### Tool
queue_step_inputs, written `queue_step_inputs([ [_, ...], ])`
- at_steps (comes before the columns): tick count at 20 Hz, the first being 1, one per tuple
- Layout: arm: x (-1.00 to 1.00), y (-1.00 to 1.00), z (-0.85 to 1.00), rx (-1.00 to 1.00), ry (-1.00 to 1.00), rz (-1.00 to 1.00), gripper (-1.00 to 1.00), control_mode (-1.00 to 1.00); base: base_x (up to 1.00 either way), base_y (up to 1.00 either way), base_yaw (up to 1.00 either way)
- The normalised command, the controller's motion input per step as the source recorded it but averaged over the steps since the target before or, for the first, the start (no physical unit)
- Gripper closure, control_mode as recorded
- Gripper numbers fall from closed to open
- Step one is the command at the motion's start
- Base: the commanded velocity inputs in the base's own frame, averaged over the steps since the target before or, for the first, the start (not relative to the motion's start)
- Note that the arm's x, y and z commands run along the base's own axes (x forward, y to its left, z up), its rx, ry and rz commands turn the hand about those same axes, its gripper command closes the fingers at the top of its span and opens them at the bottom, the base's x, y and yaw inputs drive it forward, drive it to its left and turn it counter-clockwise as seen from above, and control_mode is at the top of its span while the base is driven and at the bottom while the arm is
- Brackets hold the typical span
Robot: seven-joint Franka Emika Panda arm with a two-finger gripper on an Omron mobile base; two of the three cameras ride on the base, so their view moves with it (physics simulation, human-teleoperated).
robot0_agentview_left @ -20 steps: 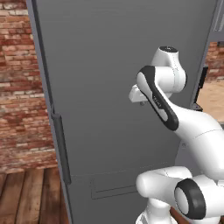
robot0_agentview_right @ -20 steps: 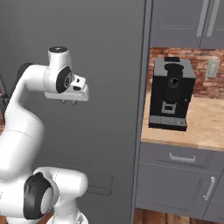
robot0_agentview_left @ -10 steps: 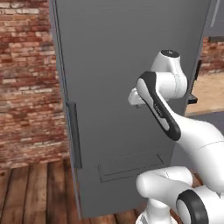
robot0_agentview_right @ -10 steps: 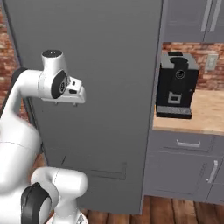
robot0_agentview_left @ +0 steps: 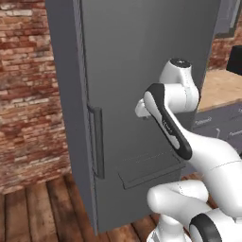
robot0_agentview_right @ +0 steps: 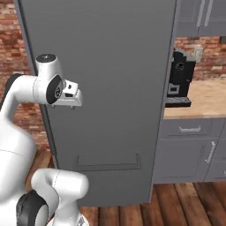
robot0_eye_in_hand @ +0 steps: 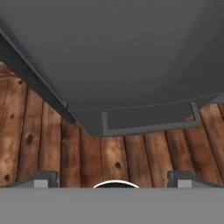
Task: Gather the corn and avocado from the fridge and place them on a tray on the dining counter. Then gather the steak and chicken drumstick from the fridge and place them on the other tray.
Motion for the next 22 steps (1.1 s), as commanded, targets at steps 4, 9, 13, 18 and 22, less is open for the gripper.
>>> queue_step_inputs([
  [4,0.0,0.0,0.0,0.0,0.0,0.0,-1.0,1.0,-0.09,0.53,-0.4],
  [9,0.0,0.0,0.0,0.0,0.0,0.0,-1.0,1.0,-0.14,0.64,-0.36],
  [13,0.0,0.0,0.0,0.0,0.0,0.0,-1.0,1.0,-0.17,0.61,-0.32],
  [18,0.0,0.0,0.0,0.0,0.0,0.0,-1.0,1.0,-0.1,0.63,-0.3],
  [22,0.0,0.0,0.0,0.0,0.0,0.0,-1.0,1.0,0.0,0.65,-0.26],
])
